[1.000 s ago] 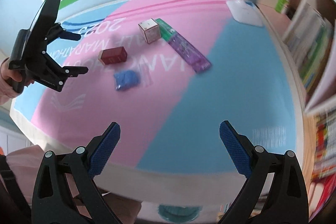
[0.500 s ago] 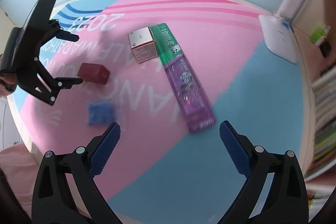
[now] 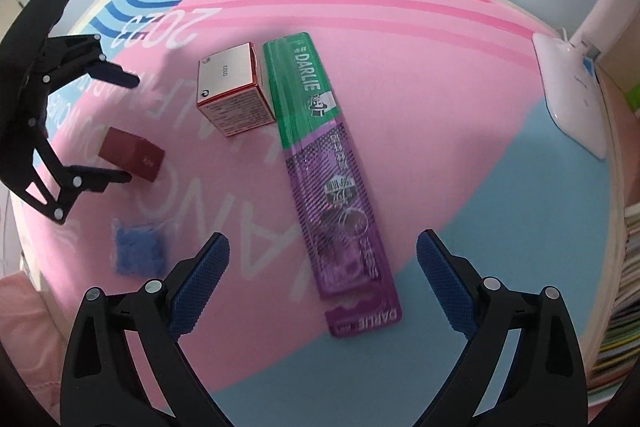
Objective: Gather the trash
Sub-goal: 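Grasp the red box with the left tool while the right tool grasps the toothbrush package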
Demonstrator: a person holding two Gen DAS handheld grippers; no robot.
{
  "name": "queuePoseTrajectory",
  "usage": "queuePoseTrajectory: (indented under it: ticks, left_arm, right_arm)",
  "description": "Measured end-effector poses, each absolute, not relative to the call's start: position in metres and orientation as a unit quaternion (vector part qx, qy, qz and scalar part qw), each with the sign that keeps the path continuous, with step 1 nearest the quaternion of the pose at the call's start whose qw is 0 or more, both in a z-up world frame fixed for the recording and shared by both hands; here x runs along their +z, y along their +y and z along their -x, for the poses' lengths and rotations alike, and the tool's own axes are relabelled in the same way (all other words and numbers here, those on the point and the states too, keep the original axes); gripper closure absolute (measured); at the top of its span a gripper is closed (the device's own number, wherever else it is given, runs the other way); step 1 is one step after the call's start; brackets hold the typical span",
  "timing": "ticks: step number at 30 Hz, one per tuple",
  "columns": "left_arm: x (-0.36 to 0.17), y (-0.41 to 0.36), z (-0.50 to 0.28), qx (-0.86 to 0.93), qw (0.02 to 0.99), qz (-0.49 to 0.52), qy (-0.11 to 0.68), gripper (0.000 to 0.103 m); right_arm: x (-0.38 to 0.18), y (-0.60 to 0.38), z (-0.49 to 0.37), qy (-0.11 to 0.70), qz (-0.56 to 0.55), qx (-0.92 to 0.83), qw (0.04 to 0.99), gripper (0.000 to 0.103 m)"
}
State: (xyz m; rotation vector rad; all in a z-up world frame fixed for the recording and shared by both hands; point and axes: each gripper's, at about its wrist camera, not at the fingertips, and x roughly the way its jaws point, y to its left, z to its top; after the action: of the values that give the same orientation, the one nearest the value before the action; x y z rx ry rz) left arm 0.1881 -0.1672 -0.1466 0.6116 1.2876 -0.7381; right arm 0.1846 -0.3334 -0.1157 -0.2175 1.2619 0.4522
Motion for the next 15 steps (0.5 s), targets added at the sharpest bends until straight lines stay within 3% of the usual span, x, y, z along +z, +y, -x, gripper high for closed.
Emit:
queuePoseTrajectory:
  ticks: [2, 3, 5, 6, 10, 13, 15]
  left_arm:
    - [-0.152, -0.171, -0.193, -0.337, 0.688, -0.279, 0.58, 0.035]
    - [-0.153, -0.171, -0.192, -0.34, 0.688, -0.278, 0.578, 0.035]
    - [-0.154, -0.17, -0.194, -0.345, 0.689, -0.275, 0.575, 0.039]
    - [-0.154, -0.17, -0.194, -0.348, 0.689, -0.275, 0.574, 0.041]
    - [-0.152, -0.171, -0.192, -0.362, 0.687, -0.276, 0.565, 0.063]
    - [-0.15, -0.178, -0.187, -0.365, 0.687, -0.284, 0.561, 0.076]
    - [-0.15, -0.181, -0.185, -0.36, 0.688, -0.292, 0.558, 0.076]
  right_arm:
    - [-0.117, -0.333, -0.187, 0.58, 0.111, 0.208, 0.78, 0.014]
    - [-0.119, -0.332, -0.188, 0.578, 0.117, 0.209, 0.78, 0.018]
    - [-0.125, -0.33, -0.193, 0.585, 0.124, 0.204, 0.775, 0.036]
    - [-0.129, -0.33, -0.195, 0.591, 0.12, 0.205, 0.771, 0.037]
    - [-0.132, -0.328, -0.197, 0.584, 0.128, 0.2, 0.776, 0.042]
    - [-0.13, -0.329, -0.2, 0.589, 0.126, 0.194, 0.774, 0.057]
    - [-0.129, -0.333, -0.203, 0.596, 0.116, 0.192, 0.771, 0.057]
